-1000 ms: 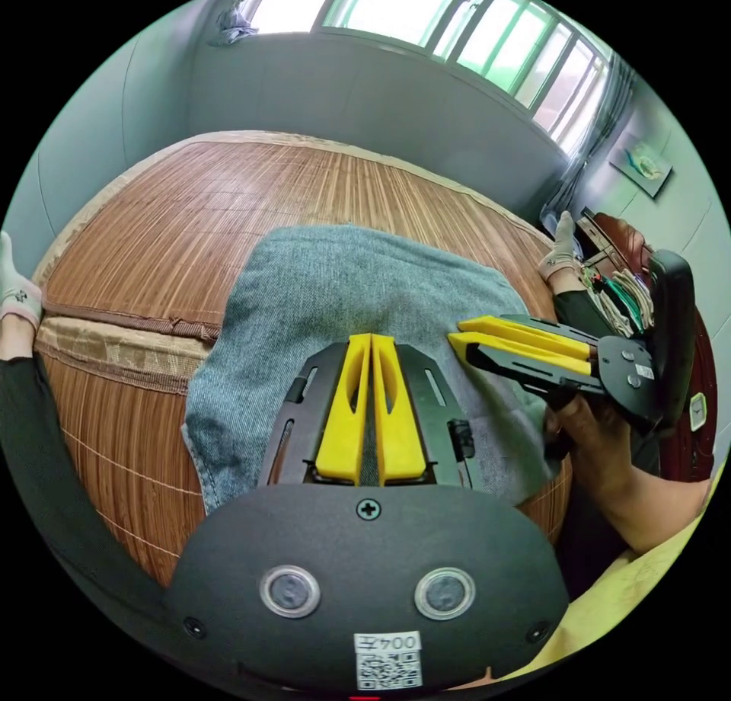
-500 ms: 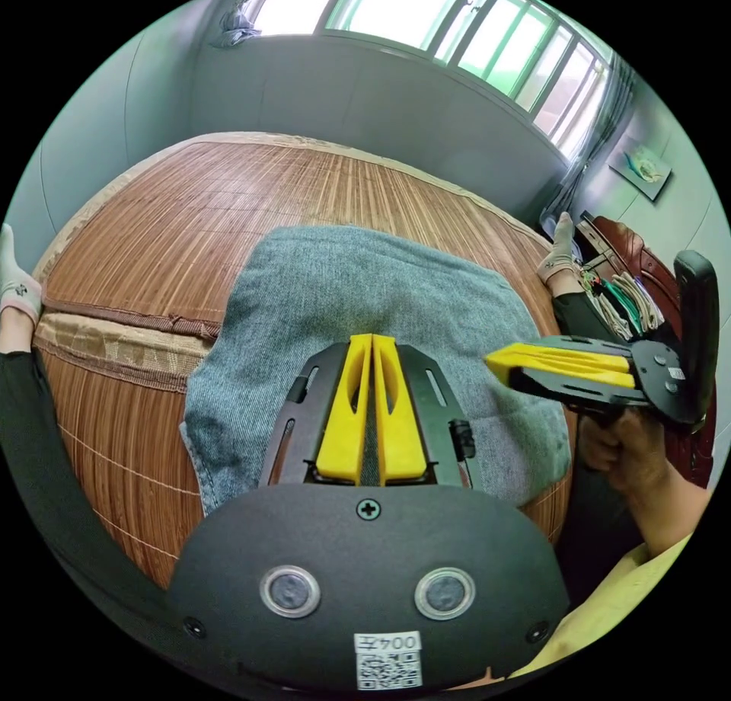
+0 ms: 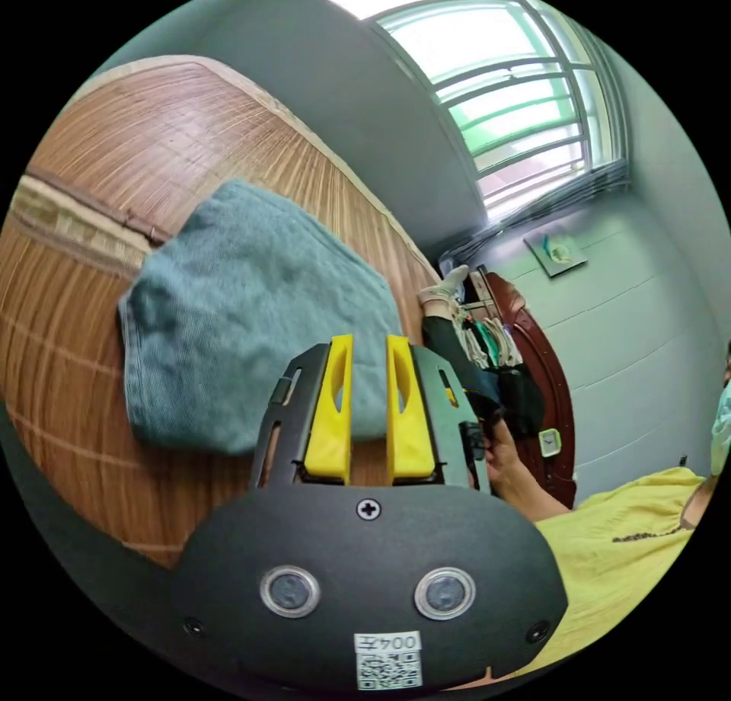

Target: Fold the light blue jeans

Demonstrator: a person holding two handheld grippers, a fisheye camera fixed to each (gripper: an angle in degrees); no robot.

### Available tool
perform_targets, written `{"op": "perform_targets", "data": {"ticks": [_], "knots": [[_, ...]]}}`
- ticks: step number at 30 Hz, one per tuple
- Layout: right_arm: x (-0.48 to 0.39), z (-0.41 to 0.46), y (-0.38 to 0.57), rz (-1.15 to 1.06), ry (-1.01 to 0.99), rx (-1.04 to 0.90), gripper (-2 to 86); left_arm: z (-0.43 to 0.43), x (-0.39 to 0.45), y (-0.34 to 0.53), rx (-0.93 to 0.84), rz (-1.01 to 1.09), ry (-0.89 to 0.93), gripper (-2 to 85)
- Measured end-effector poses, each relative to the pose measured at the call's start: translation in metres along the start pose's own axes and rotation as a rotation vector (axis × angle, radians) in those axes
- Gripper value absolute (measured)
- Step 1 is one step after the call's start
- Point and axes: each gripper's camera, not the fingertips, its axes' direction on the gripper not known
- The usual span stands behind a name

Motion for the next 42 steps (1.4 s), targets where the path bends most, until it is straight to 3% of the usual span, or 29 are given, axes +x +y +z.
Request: {"op": "perform_targets", "data": {"ticks": [10, 27, 31, 36, 42], "knots": [[0.063, 0.031, -0.014, 0.126, -0.088, -0.172, 16.0, -0.033, -0.036, 0.062, -0.060, -0.242, 0.178, 13.6], [0.075, 0.016, -0.028, 0.055, -0.338, -0.059, 1.0, -0.062, -0.091, 0.071, 0.003, -0.443, 0.314, 18.0], [0.081, 0.022, -0.034, 0.057, -0.293, -0.070, 3.1, -0.069, -0.102, 0.077, -0.014, -0.468, 0.299, 18.1], [0.096, 0.009, -0.026, 0.146, -0.185, -0.051, 14.8, -0.080, -0.111, 0.073, -0.013, -0.455, 0.299, 18.3], [0.116, 0.025, -0.023, 0.232, -0.146, -0.134, 17.2, -0.092, -0.125, 0.073, -0.007, -0.474, 0.325, 18.4]]}}
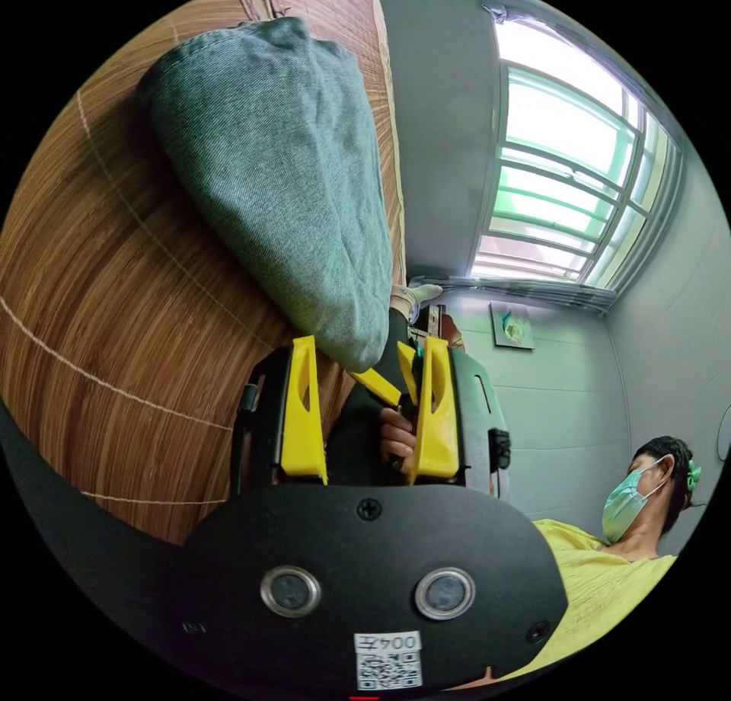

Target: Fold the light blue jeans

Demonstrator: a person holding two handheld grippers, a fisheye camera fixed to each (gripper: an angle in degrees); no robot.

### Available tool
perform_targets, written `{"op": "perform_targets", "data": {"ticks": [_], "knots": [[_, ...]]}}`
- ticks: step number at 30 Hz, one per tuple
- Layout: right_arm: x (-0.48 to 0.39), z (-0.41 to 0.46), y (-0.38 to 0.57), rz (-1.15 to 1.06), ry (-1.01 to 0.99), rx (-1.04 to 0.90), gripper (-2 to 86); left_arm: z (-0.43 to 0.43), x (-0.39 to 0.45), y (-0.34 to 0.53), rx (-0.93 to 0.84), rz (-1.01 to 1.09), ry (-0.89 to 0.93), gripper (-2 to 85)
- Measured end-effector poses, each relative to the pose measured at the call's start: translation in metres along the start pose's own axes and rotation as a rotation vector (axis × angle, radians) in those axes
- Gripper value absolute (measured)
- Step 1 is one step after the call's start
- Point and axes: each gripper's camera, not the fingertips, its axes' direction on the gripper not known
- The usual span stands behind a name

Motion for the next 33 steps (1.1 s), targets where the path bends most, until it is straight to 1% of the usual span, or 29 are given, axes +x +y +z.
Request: {"op": "perform_targets", "data": {"ticks": [2, 6, 8, 11, 14, 18, 22, 25, 27, 29, 32, 33], "knots": [[0.007, 0.012, -0.005, 0.021, -0.060, -0.020, 16.7, -0.005, -0.004, 0.000, 0.001, -0.008, 0.007, 18.5], [0.009, 0.023, -0.014, 0.028, -0.092, -0.028, 15.9, -0.012, -0.008, -0.002, -0.002, -0.023, 0.019, 18.6], [0.011, 0.028, -0.021, 0.037, -0.124, -0.037, 13.7, -0.016, -0.010, -0.005, -0.004, -0.032, 0.021, 18.8], [0.001, 0.029, -0.022, 0.020, -0.086, -0.023, 10.7, -0.018, -0.011, -0.010, -0.007, -0.042, 0.041, 19.0], [-0.018, 0.023, -0.018, -0.020, -0.090, 0.012, 9.6, -0.021, -0.010, -0.013, -0.001, -0.042, 0.054, 19.4], [-0.037, 0.017, -0.023, -0.048, -0.108, 0.004, 9.1, -0.025, -0.010, -0.019, 0.019, -0.055, 0.081, 20.2], [-0.048, 0.015, -0.025, -0.058, -0.100, -0.009, 8.9, -0.029, -0.012, -0.035, 0.076, -0.100, 0.153, 21.7], [-0.052, 0.015, -0.023, -0.061, -0.124, -0.015, 8.9, -0.025, -0.010, -0.049, 0.077, -0.111, 0.160, 22.2], [-0.054, 0.014, -0.023, -0.066, -0.130, -0.021, 9.0, -0.019, -0.009, -0.056, 0.069, -0.119, 0.158, 20.8], [-0.055, 0.012, -0.022, -0.068, -0.141, -0.025, 9.4, -0.015, -0.010, -0.063, 0.059, -0.155, 0.145, 14.1], [-0.052, 0.004, -0.020, -0.059, -0.152, -0.032, 10.8, -0.014, -0.004, -0.069, 0.048, -0.151, 0.113, 8.5], [-0.050, 0.002, -0.020, -0.053, -0.162, -0.034, 11.2, -0.014, -0.002, -0.070, 0.047, -0.140, 0.107, 8.3]]}}
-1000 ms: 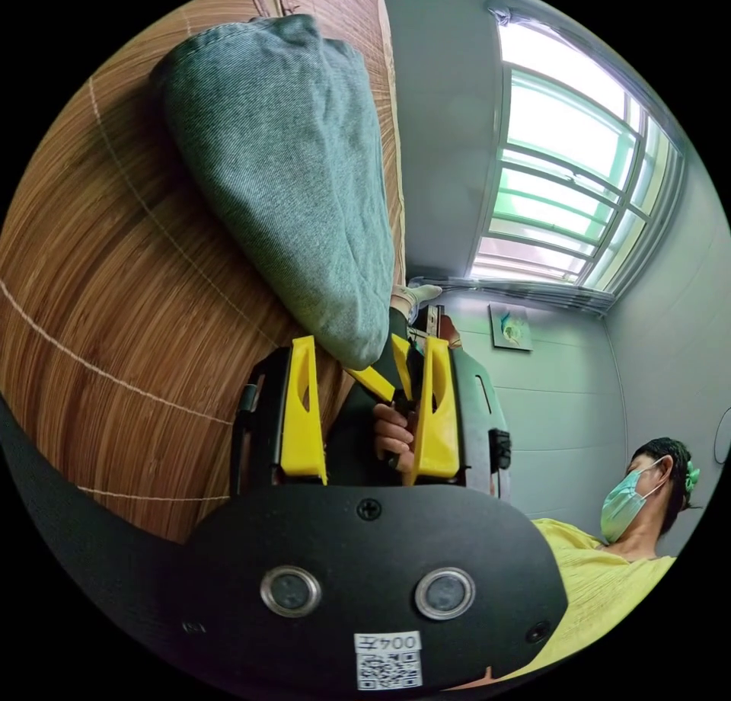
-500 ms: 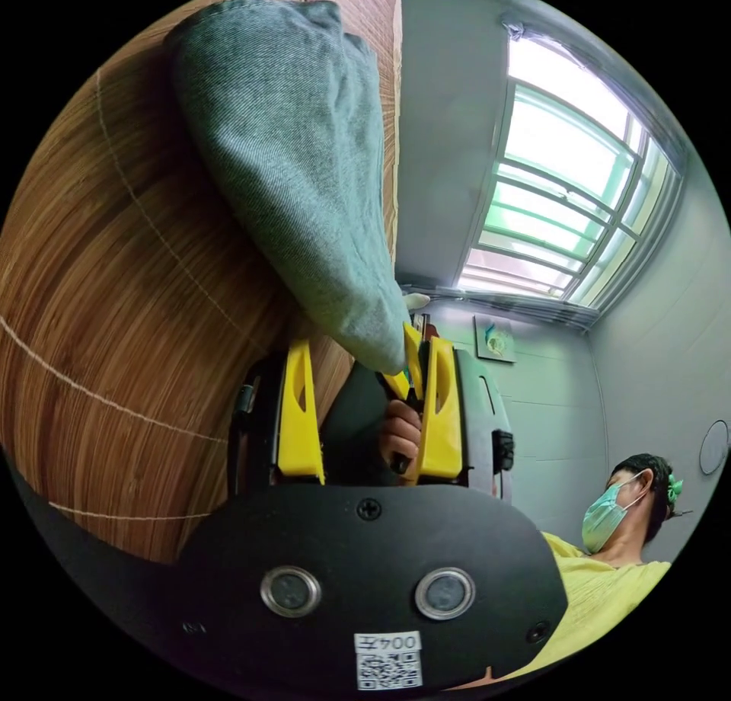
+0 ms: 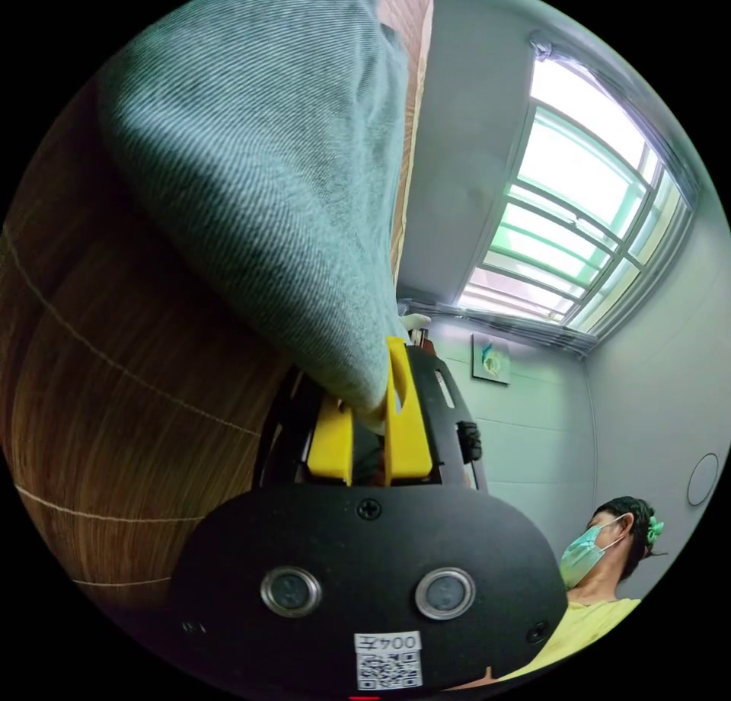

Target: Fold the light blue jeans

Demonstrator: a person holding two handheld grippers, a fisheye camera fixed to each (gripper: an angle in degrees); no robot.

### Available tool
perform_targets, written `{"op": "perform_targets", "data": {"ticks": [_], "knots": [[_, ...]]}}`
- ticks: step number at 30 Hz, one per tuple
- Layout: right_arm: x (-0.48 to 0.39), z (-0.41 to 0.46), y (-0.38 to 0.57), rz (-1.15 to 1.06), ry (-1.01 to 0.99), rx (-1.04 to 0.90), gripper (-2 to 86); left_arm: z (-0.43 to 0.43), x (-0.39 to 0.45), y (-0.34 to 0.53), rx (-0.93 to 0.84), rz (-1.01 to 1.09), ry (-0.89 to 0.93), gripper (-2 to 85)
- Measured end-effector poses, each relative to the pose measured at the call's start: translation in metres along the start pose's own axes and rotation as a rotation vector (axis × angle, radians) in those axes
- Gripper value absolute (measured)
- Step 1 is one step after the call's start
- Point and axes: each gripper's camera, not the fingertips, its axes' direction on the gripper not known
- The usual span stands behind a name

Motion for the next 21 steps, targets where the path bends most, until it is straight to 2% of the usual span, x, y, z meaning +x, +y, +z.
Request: {"op": "perform_targets", "data": {"ticks": [3, 8, 17, 21], "knots": [[0.009, -0.015, 0.006, 0.032, -0.065, 0.022, 14.6, 0.000, 0.010, -0.001, -0.010, 0.026, 0.008, 7.7], [0.009, -0.026, 0.007, 0.092, -0.074, -0.003, 27.3, -0.002, 0.030, 0.005, -0.024, 0.049, 0.005, 7.3], [0.016, -0.008, 0.009, 0.180, -0.301, -0.096, 27.9, -0.001, 0.052, 0.047, -0.098, 0.041, -0.047, 7.2], [0.000, -0.004, 0.013, 0.160, -0.243, -0.137, 25.7, 0.004, 0.064, 0.056, -0.116, 0.080, -0.113, 7.2]]}}
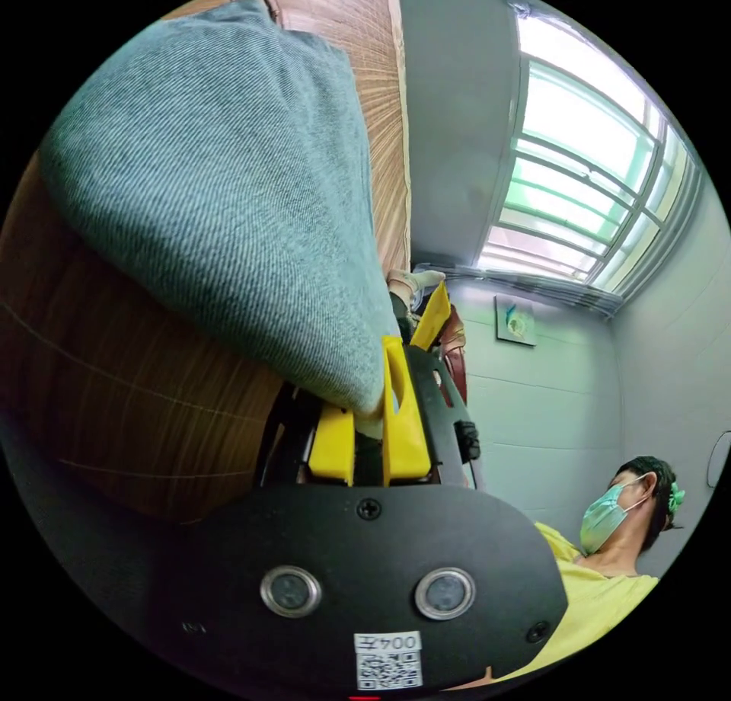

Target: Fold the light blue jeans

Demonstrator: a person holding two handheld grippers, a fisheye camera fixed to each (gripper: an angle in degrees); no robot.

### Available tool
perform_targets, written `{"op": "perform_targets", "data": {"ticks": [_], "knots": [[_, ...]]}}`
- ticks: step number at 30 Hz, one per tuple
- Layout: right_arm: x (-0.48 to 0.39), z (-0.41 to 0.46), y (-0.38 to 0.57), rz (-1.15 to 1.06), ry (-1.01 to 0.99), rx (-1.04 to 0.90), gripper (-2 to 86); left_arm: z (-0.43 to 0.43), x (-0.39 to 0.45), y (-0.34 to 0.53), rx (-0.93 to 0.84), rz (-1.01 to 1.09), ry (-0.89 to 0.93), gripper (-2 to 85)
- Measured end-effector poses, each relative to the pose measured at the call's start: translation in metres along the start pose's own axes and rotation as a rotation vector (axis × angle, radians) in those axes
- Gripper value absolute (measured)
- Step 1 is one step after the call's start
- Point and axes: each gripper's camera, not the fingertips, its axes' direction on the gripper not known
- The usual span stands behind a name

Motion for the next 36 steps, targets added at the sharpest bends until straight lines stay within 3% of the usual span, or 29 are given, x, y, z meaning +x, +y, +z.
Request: {"op": "perform_targets", "data": {"ticks": [3, 5, 9, 15, 22, 24, 30, 32, 36], "knots": [[-0.028, 0.006, 0.012, -0.055, 0.176, -0.023, 21.9, 0.005, 0.012, 0.003, -0.012, 0.049, -0.076, 7.1], [-0.045, 0.017, 0.020, -0.097, 0.414, -0.075, 12.5, 0.009, 0.024, 0.007, -0.023, 0.106, -0.146, 7.1], [-0.074, 0.014, 0.047, -0.245, 0.414, 0.001, 7.8, 0.014, 0.041, 0.013, -0.033, 0.177, -0.203, 7.3], [-0.140, -0.013, 0.113, -0.473, 0.325, 0.154, 7.0, 0.009, 0.082, 0.026, -0.061, 0.371, -0.027, 8.4], [-0.211, -0.073, 0.211, -0.555, 0.405, 0.257, 6.9, 0.025, 0.097, 0.046, -0.420, 0.413, 0.362, 7.5], [-0.229, -0.097, 0.245, -0.573, 0.428, 0.300, 7.0, 0.011, 0.102, 0.050, -0.435, 0.460, 0.402, 5.5], [-0.280, -0.181, 0.378, -0.630, 0.445, 0.489, 6.9, -0.065, 0.140, 0.014, -0.166, 0.624, 0.223, 6.1], [-0.286, -0.215, 0.433, -0.609, 0.391, 0.572, 6.9, -0.084, 0.159, -0.008, -0.078, 0.712, 0.010, 6.7], [-0.296, -0.263, 0.524, -0.587, 0.327, 0.714, 6.8, -0.083, 0.166, -0.033, -0.076, 0.720, -0.369, 7.0]]}}
